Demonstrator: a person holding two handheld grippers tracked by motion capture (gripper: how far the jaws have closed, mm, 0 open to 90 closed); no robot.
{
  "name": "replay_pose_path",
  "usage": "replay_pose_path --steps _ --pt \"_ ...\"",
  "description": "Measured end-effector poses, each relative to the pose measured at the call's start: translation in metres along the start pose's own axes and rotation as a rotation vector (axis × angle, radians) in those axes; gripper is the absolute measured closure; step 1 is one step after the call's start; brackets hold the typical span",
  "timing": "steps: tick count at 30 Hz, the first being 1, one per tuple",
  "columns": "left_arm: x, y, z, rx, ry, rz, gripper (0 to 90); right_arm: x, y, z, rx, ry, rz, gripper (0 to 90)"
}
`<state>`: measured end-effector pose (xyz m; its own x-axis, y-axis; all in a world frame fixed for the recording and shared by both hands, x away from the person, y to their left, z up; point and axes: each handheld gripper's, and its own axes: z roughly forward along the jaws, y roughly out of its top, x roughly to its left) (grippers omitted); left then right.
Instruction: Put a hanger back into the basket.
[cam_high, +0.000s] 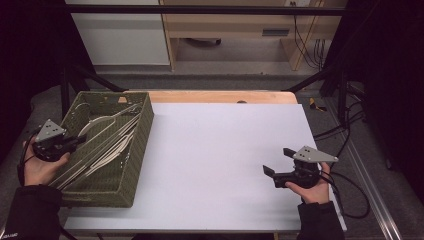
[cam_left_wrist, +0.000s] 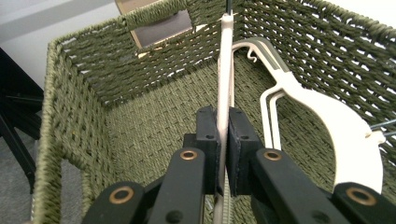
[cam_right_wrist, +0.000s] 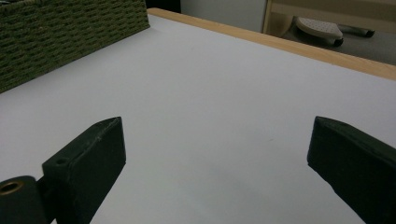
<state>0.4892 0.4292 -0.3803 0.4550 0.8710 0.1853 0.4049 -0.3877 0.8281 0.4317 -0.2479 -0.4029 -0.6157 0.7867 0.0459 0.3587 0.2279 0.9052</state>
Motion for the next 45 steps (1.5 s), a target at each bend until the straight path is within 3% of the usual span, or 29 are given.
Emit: replay_pose_path --steps 3,5,15,18,23,30,33,35,39,45 --pt "0.001 -0.006 0.001 0.004 -0.005 -0.010 84.3 0.000 0.000 0.000 -0.004 -0.001 0.002 5.1" --pt "0.000 -0.009 0.002 0.032 -0.022 -0.010 84.4 0.000 0.000 0.000 -0.001 -0.001 0.001 5.1" --pt "-0.017 -0.008 0.007 0.147 -0.183 0.052 78.0 0.001 0.000 0.000 -0.003 0.000 0.000 5.2" --pt "-0.022 -0.008 0.009 0.160 -0.203 0.064 73.0 0.001 0.000 0.000 -0.002 0.001 0.000 5.2" --pt "-0.028 -0.004 0.006 0.136 -0.223 0.060 60.3 0.001 0.000 0.000 -0.001 0.000 -0.001 5.2" --pt "-0.035 0.012 -0.007 -0.035 -0.208 -0.014 38.1 0.001 0.000 0.000 -0.003 0.003 0.000 5.1" --pt "-0.043 0.022 -0.015 -0.118 -0.198 -0.071 28.8 0.000 0.000 -0.002 -0.008 0.003 -0.001 4.9" --pt "-0.048 0.028 -0.019 -0.158 -0.204 -0.080 24.2 0.000 0.000 -0.002 -0.012 0.004 0.005 4.9" --pt "-0.068 0.042 -0.026 -0.241 -0.237 -0.105 18.3 0.000 0.000 -0.003 -0.017 0.009 -0.001 4.7" --pt "-0.103 0.055 -0.029 -0.303 -0.286 -0.098 14.2 0.000 0.001 -0.005 -0.023 0.017 -0.007 4.3"
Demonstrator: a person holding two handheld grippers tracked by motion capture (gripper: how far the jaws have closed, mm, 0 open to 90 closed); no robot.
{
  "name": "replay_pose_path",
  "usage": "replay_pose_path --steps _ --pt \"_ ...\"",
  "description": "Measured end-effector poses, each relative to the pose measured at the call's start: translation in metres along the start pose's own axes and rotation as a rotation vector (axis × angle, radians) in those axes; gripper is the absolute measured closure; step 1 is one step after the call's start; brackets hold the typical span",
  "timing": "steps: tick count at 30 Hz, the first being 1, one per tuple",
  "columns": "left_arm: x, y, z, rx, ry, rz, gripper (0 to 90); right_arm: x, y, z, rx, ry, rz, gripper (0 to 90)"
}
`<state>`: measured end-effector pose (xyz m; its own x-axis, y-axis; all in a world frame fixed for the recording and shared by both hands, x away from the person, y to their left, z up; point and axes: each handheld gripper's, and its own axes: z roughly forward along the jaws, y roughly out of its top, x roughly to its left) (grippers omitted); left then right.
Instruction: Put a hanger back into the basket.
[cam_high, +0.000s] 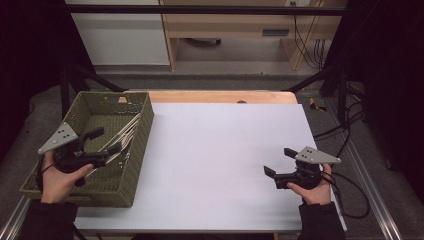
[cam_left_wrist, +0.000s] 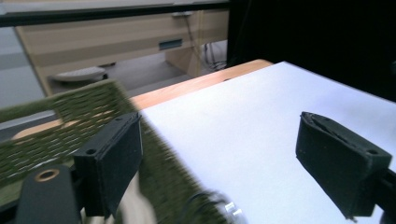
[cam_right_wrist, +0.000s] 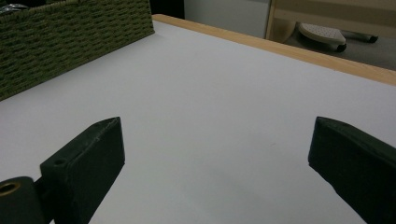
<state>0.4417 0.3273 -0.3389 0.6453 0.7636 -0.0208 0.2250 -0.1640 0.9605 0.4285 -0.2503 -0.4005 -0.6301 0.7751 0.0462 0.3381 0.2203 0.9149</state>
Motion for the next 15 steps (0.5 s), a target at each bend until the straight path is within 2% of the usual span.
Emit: replay_pose_path --steps 6,11,15 --pt "-0.029 0.000 0.021 0.027 -0.040 0.042 11.5 0.000 0.001 -0.003 -0.013 0.000 0.005 3.5" --pt "-0.045 -0.003 0.033 0.039 -0.064 0.060 10.2 -0.001 0.001 -0.007 -0.033 0.002 0.011 3.1" --pt "-0.051 -0.007 0.037 0.037 -0.079 0.042 10.1 -0.003 0.001 -0.011 -0.045 0.000 0.019 2.9"
